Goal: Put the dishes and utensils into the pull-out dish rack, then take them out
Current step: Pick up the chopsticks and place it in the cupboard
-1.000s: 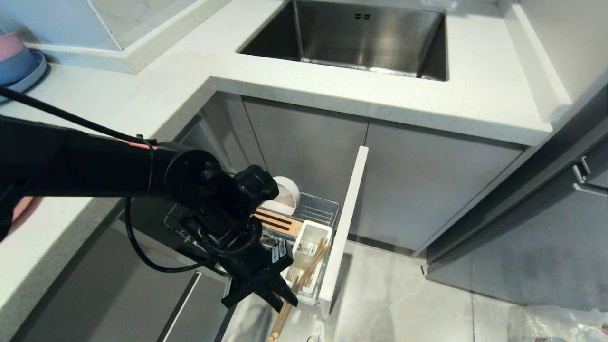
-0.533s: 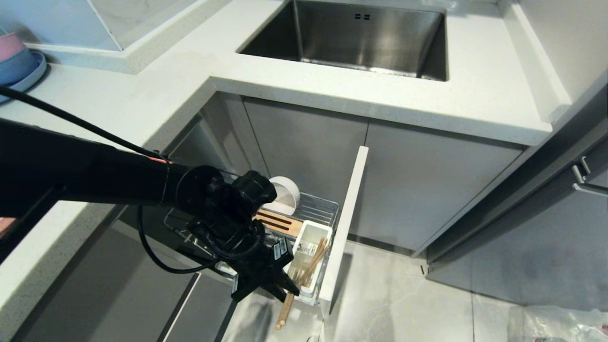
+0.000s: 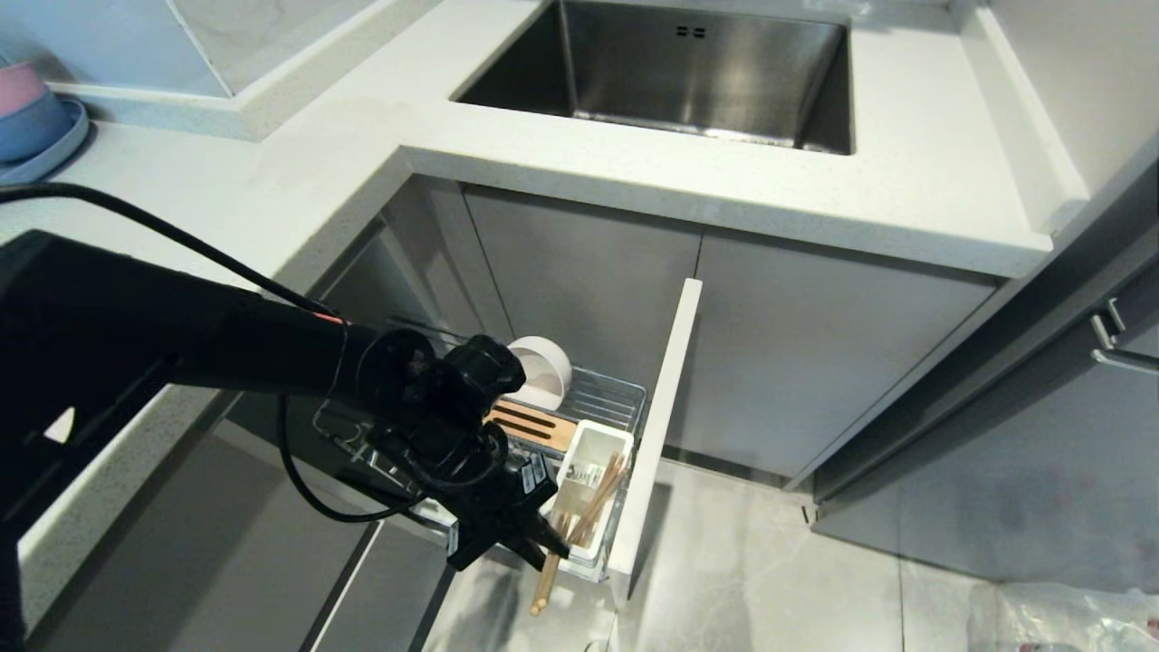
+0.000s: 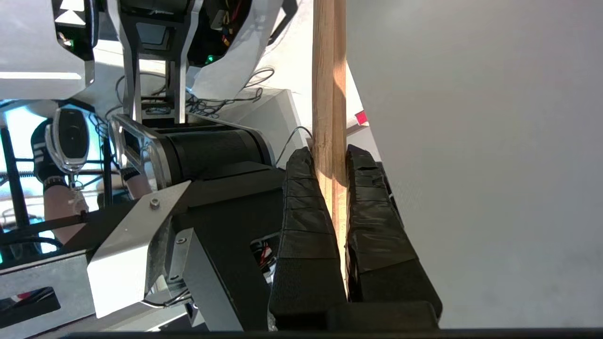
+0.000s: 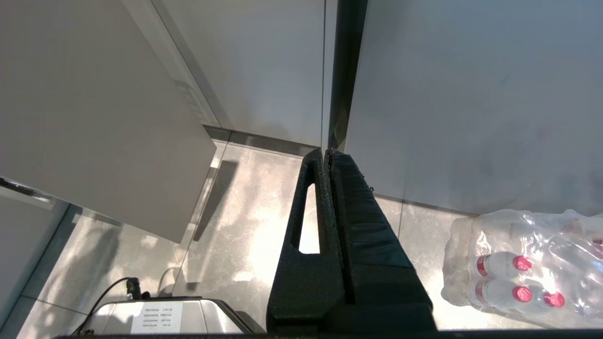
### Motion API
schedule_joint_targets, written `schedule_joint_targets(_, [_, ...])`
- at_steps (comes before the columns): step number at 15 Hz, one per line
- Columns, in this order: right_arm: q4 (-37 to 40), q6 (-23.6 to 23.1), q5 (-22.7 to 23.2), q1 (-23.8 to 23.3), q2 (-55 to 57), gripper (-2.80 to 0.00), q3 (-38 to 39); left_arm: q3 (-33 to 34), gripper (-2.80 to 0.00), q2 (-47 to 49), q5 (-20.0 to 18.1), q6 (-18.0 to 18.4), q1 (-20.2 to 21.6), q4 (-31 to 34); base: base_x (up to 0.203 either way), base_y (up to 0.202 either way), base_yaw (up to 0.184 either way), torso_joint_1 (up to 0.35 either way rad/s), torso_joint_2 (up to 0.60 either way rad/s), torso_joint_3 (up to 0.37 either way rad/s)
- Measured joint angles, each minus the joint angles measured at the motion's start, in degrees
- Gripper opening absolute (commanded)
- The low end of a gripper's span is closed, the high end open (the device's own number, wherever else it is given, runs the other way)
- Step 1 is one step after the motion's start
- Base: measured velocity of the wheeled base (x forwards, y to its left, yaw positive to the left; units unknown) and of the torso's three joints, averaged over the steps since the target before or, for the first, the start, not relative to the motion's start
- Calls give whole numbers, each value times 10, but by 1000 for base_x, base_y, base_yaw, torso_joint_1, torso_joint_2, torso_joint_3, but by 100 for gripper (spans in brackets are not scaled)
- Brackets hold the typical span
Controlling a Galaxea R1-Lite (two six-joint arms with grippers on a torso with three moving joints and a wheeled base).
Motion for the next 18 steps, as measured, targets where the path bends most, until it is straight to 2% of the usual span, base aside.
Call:
schedule_joint_targets(6, [0, 0, 0, 0, 0, -280, 0, 15, -280, 19, 4, -3, 2, -55, 0, 0, 0, 0, 0, 0])
schedule_joint_targets(12, [0, 0, 0, 0, 0, -280, 0, 33, -280, 40, 53, -6, 3, -107, 0, 0, 0, 0, 0, 0])
schedule_joint_targets(18, [0, 0, 0, 0, 0, -280, 0, 49, -280, 46, 58, -8, 4, -133, 0, 0, 0, 0, 0, 0])
